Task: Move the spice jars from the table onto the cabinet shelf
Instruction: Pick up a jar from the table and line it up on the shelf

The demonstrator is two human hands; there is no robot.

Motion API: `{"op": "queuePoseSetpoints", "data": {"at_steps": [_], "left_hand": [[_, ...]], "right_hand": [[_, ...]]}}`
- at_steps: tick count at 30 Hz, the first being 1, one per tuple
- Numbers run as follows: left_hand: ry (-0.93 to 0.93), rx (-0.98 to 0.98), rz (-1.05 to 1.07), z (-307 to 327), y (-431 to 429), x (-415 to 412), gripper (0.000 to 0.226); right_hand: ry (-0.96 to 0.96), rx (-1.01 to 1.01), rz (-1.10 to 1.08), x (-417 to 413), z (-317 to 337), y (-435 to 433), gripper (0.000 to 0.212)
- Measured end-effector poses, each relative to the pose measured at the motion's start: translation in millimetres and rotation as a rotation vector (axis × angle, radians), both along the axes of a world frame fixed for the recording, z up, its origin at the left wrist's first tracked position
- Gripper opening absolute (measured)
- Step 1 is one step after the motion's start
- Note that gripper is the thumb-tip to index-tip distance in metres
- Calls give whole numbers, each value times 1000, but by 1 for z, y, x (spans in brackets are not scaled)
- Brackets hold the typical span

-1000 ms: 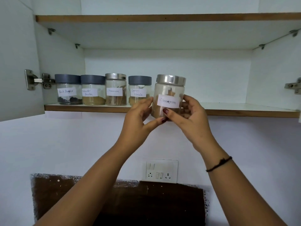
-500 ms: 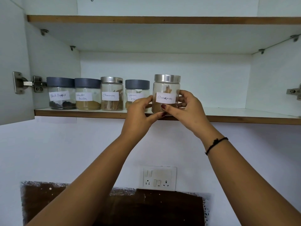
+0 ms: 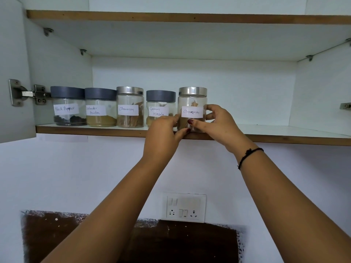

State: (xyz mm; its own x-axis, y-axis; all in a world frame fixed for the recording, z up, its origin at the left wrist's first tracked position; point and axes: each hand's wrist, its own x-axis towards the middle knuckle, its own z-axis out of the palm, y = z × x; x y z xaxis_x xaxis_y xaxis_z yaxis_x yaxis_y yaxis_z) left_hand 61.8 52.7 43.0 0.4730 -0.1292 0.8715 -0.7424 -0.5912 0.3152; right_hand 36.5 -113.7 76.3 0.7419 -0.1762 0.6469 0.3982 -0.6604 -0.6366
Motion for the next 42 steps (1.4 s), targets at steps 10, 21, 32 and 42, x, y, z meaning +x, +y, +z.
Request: {"op": "queuePoseSetpoints", "data": {"at_steps": [10, 21, 32, 42], "left_hand": [[-16, 58, 160, 3, -2, 5, 29], [-50, 52, 164, 2, -2, 9, 29], [-62, 2, 105, 1, -1, 7, 21], [46, -125, -76, 6, 17, -7, 17]], "right_hand": [[17, -151, -108, 7, -1, 5, 64], [31, -187, -131, 11, 0, 9, 63], [-1, -137, -264, -2, -5, 19, 66], [-122, -236, -209, -54, -28, 19, 13]]}}
